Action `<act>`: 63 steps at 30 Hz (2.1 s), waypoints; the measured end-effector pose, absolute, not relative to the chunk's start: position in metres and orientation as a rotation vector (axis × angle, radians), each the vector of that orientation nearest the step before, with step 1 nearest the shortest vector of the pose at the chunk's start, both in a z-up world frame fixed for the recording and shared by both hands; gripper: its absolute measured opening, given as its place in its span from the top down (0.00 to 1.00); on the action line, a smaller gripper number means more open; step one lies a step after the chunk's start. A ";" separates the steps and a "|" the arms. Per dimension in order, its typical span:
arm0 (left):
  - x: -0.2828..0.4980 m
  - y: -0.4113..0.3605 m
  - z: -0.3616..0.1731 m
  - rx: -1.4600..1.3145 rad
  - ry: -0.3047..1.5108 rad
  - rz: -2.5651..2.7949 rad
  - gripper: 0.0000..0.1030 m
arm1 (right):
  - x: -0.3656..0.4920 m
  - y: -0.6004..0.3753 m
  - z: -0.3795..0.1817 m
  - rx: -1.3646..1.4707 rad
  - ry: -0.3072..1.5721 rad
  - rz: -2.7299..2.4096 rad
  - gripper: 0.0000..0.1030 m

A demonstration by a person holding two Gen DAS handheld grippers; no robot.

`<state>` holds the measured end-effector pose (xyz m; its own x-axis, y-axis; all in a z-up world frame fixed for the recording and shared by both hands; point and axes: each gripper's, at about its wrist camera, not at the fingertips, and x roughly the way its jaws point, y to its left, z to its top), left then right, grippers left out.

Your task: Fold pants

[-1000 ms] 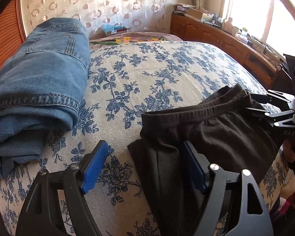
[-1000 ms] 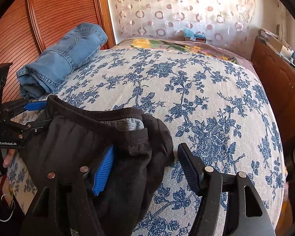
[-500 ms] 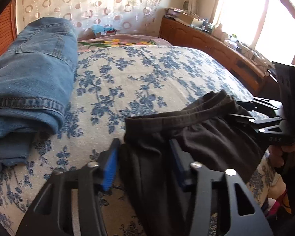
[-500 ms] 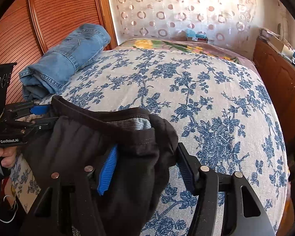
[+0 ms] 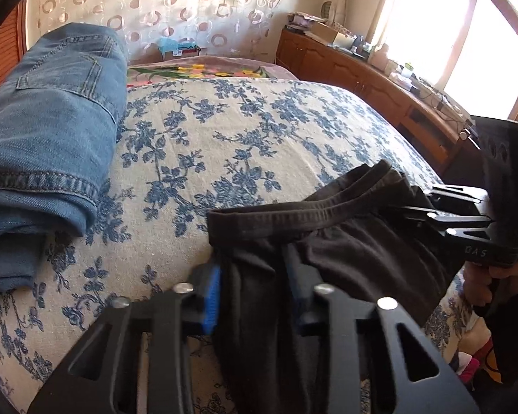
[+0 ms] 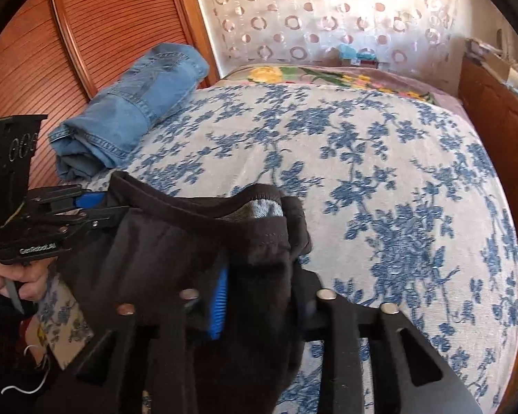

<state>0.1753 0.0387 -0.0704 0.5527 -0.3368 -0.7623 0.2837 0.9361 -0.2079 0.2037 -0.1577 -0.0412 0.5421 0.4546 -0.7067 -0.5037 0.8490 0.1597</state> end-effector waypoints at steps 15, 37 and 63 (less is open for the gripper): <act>0.129 0.042 -0.024 -0.088 0.737 -0.371 0.86 | 0.158 -0.169 -0.010 -0.084 0.635 0.582 0.85; 0.100 0.064 0.038 -0.068 0.543 -0.261 0.86 | 0.124 -0.155 0.063 -0.189 0.439 0.619 0.85; 0.132 0.156 0.034 -0.172 0.494 -0.045 0.86 | 0.268 -0.054 0.089 -0.372 0.413 0.796 0.85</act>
<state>0.1315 0.1557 0.0342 0.8797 -0.0846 -0.4680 0.0016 0.9846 -0.1749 0.2685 -0.0538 0.0891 0.6286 0.6058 -0.4877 -0.7477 0.6434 -0.1645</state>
